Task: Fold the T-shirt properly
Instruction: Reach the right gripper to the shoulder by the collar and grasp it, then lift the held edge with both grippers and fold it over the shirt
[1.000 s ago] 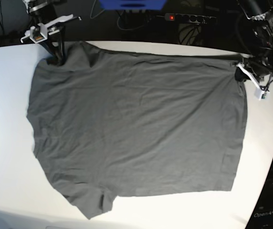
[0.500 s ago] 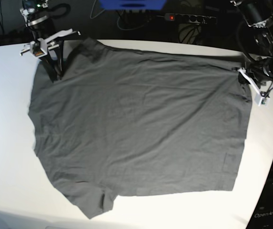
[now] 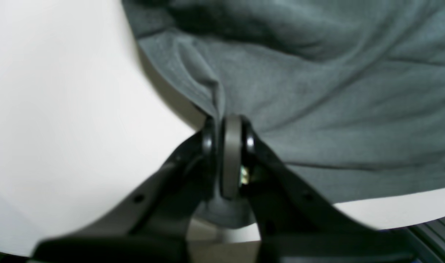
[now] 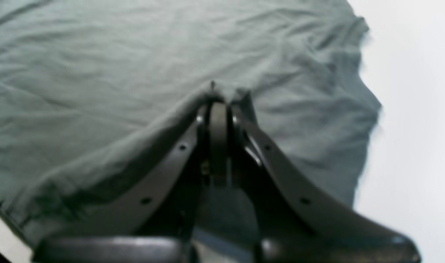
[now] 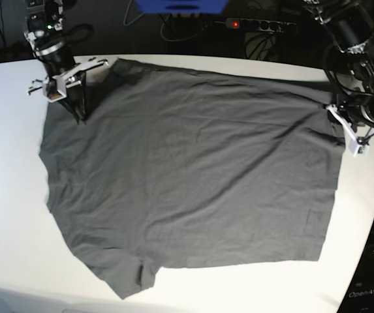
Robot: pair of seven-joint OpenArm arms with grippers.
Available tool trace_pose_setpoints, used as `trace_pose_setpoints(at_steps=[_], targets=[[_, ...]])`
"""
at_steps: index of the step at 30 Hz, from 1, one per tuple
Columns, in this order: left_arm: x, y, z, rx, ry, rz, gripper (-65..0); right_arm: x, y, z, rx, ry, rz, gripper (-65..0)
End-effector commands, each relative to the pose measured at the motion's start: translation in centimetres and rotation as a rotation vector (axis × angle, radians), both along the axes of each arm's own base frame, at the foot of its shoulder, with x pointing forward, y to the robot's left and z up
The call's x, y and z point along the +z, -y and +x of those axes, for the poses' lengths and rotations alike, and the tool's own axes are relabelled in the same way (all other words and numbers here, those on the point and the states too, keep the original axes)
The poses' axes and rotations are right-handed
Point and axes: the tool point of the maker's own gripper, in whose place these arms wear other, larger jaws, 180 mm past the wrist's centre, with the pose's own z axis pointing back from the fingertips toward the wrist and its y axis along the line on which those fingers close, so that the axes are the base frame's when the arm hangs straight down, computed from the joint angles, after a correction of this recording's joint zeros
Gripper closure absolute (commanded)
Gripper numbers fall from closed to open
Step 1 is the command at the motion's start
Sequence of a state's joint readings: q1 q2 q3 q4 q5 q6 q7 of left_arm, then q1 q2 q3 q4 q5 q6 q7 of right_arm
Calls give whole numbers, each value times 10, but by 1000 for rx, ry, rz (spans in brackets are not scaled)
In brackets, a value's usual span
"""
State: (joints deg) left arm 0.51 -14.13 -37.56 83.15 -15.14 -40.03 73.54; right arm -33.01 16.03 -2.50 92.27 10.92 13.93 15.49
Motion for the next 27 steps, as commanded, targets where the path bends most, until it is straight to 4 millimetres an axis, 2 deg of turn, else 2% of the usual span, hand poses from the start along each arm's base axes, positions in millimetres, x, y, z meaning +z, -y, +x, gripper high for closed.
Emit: trace_pose_setpoints(at_steps=[1,11,20,27], targets=[[13,-7,11,-3,28,23,-25,11,2,7,1,40,0,-4],[25,-8,28,-5,36,33,-25,17,8,39,5,39,-41,-4],[31,-12,38,-1,61,35,-25,30,18,70,8,56,-90,-4],[37,-34,33,71,62,73,-25,41,43,85,-39,70,-133,-4]])
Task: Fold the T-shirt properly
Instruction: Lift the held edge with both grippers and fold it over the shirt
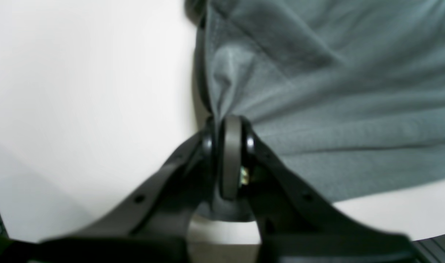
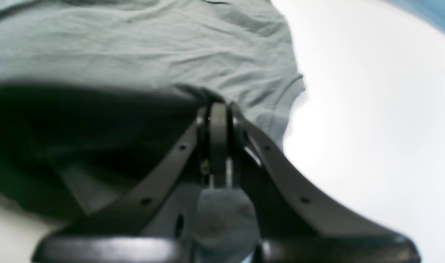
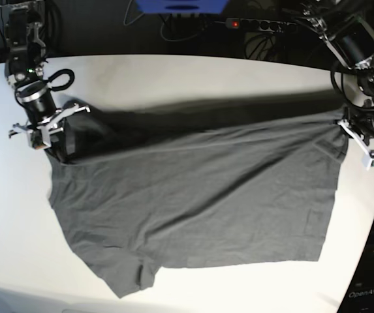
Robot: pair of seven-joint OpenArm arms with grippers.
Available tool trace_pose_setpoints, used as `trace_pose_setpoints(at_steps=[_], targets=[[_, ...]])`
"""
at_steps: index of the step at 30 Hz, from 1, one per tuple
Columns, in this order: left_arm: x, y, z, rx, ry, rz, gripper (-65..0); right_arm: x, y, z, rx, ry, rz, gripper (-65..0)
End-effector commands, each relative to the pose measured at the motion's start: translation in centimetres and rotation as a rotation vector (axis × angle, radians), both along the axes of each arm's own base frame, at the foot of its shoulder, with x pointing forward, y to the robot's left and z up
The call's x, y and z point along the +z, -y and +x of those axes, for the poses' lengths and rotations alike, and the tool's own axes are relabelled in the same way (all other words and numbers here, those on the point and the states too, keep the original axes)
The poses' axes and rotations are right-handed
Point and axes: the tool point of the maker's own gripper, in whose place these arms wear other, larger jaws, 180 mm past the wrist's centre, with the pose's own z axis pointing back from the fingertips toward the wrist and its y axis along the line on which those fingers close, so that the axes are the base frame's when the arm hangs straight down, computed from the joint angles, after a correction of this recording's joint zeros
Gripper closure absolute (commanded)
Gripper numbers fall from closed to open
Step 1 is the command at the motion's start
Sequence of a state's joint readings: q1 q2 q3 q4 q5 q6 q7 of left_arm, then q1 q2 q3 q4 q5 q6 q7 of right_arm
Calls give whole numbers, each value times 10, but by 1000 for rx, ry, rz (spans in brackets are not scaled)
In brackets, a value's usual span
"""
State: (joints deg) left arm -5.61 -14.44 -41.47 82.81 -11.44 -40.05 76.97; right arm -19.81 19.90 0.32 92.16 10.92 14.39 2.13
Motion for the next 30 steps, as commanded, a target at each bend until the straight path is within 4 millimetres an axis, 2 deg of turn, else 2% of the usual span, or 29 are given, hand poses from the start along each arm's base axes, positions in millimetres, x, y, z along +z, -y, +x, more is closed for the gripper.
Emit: trace_pose_setpoints(at_steps=[1,13,19,23,30], targets=[[17,-11,16,4,43,36,-25,16,4,10,-3,58,-4,-4],[28,-11,32,8,67,50,-25,16,5,15,-3,62,-3,-3],[33,-11,38,7,83,51,-25,6,8,13,-11,35,-1,-3],[34,-9,41,6,93,47,-25,5,7,13,-9,34,-1,-3],[45,4,63,4,144,20,-25,8,6,14,-7,43,-1,-3]])
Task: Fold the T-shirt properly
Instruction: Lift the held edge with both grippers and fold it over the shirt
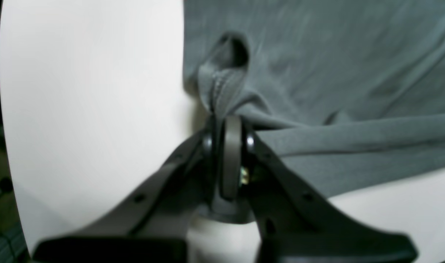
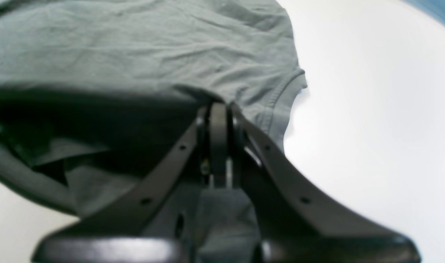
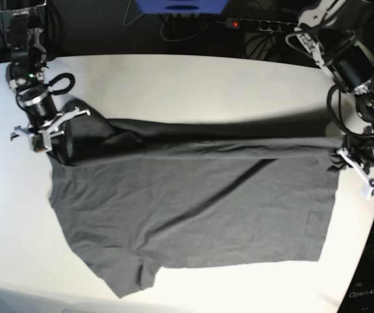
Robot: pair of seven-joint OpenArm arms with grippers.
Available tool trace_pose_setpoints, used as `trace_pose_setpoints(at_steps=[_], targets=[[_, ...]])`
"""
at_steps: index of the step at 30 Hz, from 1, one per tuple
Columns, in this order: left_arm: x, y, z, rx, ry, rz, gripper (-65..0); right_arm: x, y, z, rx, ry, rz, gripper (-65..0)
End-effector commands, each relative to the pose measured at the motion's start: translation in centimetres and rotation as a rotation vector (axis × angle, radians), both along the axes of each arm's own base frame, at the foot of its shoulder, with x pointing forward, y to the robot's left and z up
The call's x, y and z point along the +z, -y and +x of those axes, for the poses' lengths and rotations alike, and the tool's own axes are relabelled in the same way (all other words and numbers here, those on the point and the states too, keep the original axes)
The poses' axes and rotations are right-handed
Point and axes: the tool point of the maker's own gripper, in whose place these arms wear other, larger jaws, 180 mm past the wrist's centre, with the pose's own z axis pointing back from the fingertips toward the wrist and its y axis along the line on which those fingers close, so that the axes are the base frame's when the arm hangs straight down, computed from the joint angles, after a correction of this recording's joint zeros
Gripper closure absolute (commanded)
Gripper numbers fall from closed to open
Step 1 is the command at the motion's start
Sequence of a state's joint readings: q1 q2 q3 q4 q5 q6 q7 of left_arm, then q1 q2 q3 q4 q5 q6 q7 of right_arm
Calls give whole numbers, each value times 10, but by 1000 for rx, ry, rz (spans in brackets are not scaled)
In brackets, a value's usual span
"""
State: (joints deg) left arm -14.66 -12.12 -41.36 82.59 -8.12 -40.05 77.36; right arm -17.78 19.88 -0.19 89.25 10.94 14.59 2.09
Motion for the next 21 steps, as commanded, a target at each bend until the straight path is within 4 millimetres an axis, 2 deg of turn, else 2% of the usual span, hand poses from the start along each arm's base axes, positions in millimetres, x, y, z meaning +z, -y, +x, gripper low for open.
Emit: trace_pose_setpoints(at_steps=[1,8,12,15,21], targets=[[14,-4,10,3,41,12,-25,17,3,8,1,59,-6,-3],[21,7,24,-6,81,-9,-25,16,3,7,1,56,-6,-3],[28,2,27,-4,96,10,-25,17,3,7,1,58,-6,-3],[40,-11,32,-2,113,43,-25,17,3,7,1,58,-6,-3],[51,-4,47,-40,148,83,-25,17,3,7,1,58,-6,-3]])
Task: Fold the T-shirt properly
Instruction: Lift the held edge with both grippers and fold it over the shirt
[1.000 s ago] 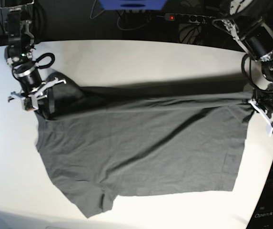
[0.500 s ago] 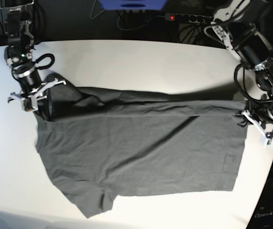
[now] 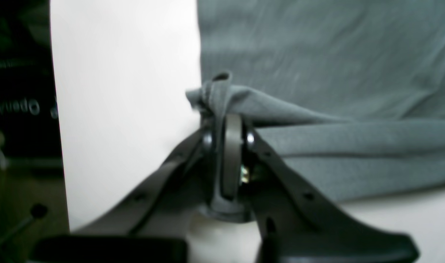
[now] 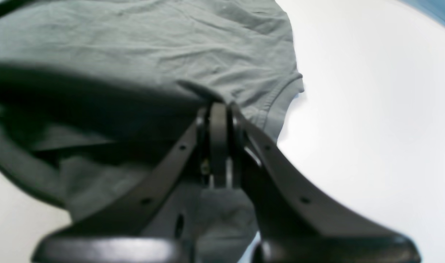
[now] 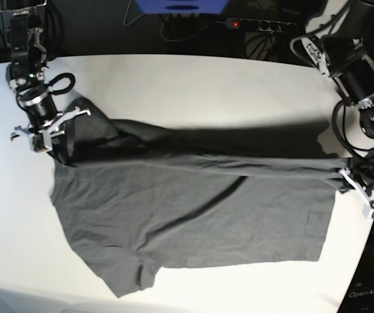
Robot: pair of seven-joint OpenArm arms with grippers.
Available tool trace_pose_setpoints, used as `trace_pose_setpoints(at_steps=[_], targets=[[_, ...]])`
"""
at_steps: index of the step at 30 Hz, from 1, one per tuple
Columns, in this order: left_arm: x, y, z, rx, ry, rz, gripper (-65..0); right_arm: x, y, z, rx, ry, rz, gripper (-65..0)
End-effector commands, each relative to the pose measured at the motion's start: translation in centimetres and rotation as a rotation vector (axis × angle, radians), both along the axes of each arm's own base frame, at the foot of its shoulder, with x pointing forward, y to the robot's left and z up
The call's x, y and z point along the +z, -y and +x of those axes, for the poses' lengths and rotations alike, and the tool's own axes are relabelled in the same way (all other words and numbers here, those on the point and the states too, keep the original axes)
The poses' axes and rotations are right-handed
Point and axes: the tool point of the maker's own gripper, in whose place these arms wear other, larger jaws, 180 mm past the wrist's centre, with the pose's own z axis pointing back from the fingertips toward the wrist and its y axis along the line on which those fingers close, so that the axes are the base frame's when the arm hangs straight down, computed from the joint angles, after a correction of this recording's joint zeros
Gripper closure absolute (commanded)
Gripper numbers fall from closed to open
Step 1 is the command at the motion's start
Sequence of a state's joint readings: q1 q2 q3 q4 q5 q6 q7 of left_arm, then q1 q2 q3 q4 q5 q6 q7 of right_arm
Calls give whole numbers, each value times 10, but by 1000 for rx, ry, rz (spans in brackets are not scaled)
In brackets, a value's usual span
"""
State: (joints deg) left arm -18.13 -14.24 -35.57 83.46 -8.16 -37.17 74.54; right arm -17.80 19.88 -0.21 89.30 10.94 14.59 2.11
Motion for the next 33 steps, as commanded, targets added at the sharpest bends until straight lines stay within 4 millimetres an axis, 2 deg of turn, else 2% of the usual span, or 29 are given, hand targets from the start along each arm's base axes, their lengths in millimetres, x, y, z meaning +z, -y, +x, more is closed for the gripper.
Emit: trace_pose_setpoints(at_steps=[1,11,16,21,26,30,33], targets=[[18,-4,12,7,58,20,-25,16,4,7,0,56,-6,-3],[-5,59,29,-107,59,56,-25,15,4,7,-2,51,-6,-3],[-15,54,28,-135,10,223,-25,15,4,8,-2,54,-6,-3],[-12,35,24,-120,-19,348,-25,21,5,16,-4,70,-8,-3],[-10,26,23,-109,-27,382,-25,24,5,21,-7,68,-13,-3],[-4,9,21,-51,-20,393,-25,25,5,23,-7,71,-13,-3],[2,8,27,-53,23,396,-25,24,6,22,-9,67,-13,-3]])
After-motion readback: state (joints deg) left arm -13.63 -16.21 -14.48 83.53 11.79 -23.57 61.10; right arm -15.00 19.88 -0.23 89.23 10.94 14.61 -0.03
